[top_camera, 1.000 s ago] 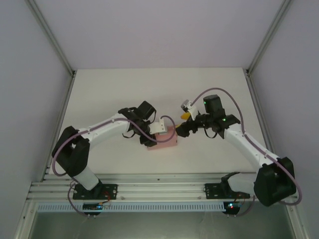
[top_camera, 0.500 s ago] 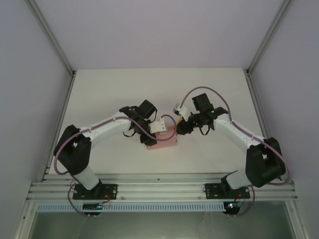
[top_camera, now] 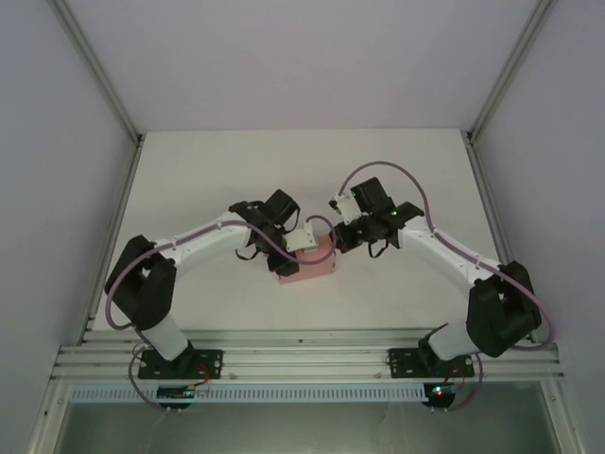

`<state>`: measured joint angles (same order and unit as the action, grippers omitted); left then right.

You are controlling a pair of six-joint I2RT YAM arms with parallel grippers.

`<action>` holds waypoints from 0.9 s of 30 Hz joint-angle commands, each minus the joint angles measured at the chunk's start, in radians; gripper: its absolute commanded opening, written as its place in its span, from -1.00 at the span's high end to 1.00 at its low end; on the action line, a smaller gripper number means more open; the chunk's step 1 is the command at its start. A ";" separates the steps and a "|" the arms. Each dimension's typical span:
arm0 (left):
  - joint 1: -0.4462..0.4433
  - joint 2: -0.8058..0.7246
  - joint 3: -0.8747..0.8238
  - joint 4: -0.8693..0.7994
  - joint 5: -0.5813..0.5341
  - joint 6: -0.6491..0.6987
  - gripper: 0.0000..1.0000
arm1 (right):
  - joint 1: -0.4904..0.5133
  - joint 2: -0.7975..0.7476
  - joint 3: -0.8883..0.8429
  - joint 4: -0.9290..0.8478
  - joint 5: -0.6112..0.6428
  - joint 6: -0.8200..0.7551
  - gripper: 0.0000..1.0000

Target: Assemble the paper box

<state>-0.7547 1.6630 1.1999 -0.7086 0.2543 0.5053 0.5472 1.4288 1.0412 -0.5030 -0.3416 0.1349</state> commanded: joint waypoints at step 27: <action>-0.002 0.023 0.093 0.080 -0.073 -0.131 -0.70 | 0.200 -0.172 -0.489 0.528 0.407 0.154 1.00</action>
<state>-0.7509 1.7103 1.2678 -0.6727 0.1822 0.4030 0.7143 1.2224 0.5537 0.2348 0.0383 0.2733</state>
